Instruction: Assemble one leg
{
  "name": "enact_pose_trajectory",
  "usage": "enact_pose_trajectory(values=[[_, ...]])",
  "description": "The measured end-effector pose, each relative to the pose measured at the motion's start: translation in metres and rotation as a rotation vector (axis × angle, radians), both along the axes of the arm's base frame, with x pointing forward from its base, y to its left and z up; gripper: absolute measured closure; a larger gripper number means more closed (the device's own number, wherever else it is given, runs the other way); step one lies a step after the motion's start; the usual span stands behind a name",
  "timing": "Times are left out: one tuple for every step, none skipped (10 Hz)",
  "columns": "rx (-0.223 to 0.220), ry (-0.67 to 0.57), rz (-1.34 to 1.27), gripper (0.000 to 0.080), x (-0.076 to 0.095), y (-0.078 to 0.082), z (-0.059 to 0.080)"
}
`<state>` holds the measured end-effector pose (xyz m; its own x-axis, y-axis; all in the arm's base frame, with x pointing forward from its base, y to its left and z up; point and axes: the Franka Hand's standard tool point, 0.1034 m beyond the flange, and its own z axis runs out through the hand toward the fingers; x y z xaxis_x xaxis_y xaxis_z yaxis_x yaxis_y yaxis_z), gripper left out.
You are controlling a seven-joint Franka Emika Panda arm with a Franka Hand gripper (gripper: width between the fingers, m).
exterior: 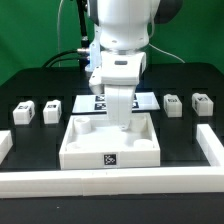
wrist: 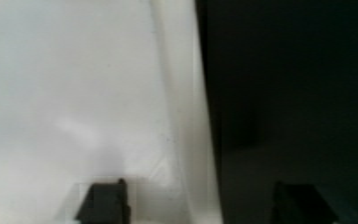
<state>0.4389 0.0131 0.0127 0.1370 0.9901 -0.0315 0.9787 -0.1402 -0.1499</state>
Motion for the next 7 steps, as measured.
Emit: enact_pose_trajectory(values=[[0.0,0.001,0.0,0.0539,-0.0002,0.0,-0.0003],[0.0,0.001,0.0,0.0684,-0.0002,0.0001,-0.0004],[0.001,-0.007,-0.002,0.0729,0.0017,0.0,0.0004],[0.001,-0.008,-0.002,0.0729,0.0019,-0.0002,0.0004],[0.001,-0.008,-0.002,0.0729,0.002,-0.0002,0.0004],[0.001,-0.008,-0.002,0.0729,0.002,-0.0003,0.0004],[0.001,-0.008,-0.002,0.0729,0.002,-0.0003,0.0004]])
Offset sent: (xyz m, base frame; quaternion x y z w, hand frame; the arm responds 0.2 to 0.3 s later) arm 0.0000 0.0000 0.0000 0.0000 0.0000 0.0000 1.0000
